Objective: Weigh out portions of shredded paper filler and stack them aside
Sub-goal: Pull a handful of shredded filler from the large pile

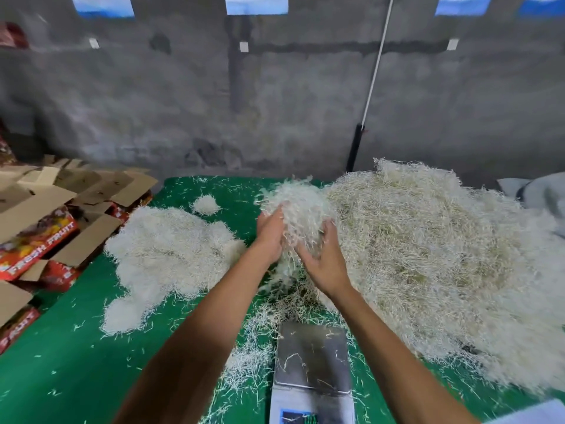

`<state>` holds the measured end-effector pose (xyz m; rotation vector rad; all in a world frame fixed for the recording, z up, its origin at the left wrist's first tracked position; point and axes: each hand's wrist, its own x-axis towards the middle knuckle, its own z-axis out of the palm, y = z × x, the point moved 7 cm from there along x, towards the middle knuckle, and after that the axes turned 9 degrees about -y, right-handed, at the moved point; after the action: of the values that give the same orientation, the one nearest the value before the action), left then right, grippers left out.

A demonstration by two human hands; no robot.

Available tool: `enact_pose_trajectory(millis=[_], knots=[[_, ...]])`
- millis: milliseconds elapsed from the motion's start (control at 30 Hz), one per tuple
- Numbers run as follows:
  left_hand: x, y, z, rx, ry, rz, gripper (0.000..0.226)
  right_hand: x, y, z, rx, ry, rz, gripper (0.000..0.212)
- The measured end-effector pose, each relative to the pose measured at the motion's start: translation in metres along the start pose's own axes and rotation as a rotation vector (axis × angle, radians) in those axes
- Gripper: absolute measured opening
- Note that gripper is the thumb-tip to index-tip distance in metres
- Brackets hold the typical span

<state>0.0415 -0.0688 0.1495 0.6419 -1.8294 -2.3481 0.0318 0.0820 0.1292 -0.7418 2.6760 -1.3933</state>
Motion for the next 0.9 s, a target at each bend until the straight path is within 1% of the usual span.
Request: enact_pose_trajectory(millis=[33,67,100,167,200,233,267,300,333,367,400,467,500,533,567,600,667,700,733,767,800,833,867,900], knots=[[0.005,0.005,-0.003,-0.074,-0.048,-0.024,0.052,0.0,0.011,0.003,-0.043,-0.006,0.007,0.083],[0.003,0.012,-0.003,-0.109,-0.098,-0.04,0.047,-0.002,0.022,0.007,-0.145,-0.029,0.041,0.095],[0.003,0.018,-0.008,-0.031,-0.094,-0.005,0.048,-0.002,0.038,0.013,-0.249,-0.064,0.075,0.097],[0.008,0.008,-0.014,-0.142,-0.113,-0.114,0.061,-0.003,0.068,0.028,-0.401,-0.159,0.182,0.09],[0.01,0.006,-0.017,-0.073,-0.086,-0.163,0.064,-0.004,0.078,0.034,-0.441,-0.211,0.221,0.086],[0.006,0.014,-0.021,0.086,-0.095,-0.172,0.067,-0.004,0.087,0.039,-0.461,-0.25,0.244,0.083],[-0.002,0.02,-0.026,0.327,-0.074,-0.187,0.077,-0.005,0.095,0.044,-0.469,-0.292,0.273,0.08],[-0.004,0.021,-0.032,0.669,-0.044,-0.204,0.1,-0.006,0.103,0.05,-0.479,-0.333,0.29,0.078],[-0.013,0.019,-0.038,0.847,-0.017,-0.255,0.119,-0.008,0.109,0.055,-0.468,-0.371,0.31,0.077],[-0.012,0.01,-0.042,1.105,-0.07,-0.257,0.116,-0.009,0.114,0.06,-0.424,-0.386,0.321,0.08],[-0.015,0.008,-0.046,1.269,-0.05,-0.292,0.107,-0.01,0.113,0.064,-0.334,-0.378,0.325,0.089],[-0.01,0.001,-0.054,1.401,-0.048,-0.381,0.102,-0.004,0.101,0.072,-0.137,-0.323,0.302,0.115],[-0.006,-0.004,-0.055,1.431,-0.066,-0.397,0.1,0.0,0.091,0.076,-0.08,-0.296,0.291,0.124],[-0.004,-0.007,-0.055,1.44,-0.067,-0.39,0.097,0.006,0.082,0.079,-0.04,-0.276,0.295,0.127],[0.002,-0.01,-0.055,1.459,-0.07,-0.377,0.095,0.014,0.075,0.082,-0.015,-0.272,0.3,0.122],[0.002,-0.013,-0.055,1.46,-0.071,-0.373,0.095,0.021,0.069,0.084,-0.006,-0.277,0.309,0.108],[0.007,-0.019,-0.065,1.416,-0.031,-0.371,0.098,0.035,0.064,0.085,-0.003,-0.301,0.272,0.072],[0.013,-0.024,-0.072,1.393,-0.018,-0.365,0.095,0.039,0.063,0.082,-0.029,-0.314,0.238,0.062],[0.013,-0.028,-0.081,1.368,0.01,-0.357,0.088,0.042,0.064,0.076,-0.062,-0.316,0.201,0.051],[0.012,-0.03,-0.091,1.413,0.018,-0.308,0.077,0.045,0.07,0.064,-0.082,-0.282,0.18,0.037],[0.006,-0.034,-0.102,1.428,0.03,-0.278,0.067,0.05,0.083,0.046,-0.051,-0.236,0.211,0.023],[0.003,-0.039,-0.113,1.475,0.028,-0.176,0.058,0.055,0.103,0.026,0.002,-0.173,0.298,0.014],[-0.002,-0.041,-0.124,1.474,0.074,-0.154,0.049,0.055,0.124,0.002,0.043,-0.083,0.427,0.019],[-0.001,-0.045,-0.13,1.536,0.058,-0.099,0.042,0.054,0.145,-0.019,0.1,0.019,0.542,0.027]])
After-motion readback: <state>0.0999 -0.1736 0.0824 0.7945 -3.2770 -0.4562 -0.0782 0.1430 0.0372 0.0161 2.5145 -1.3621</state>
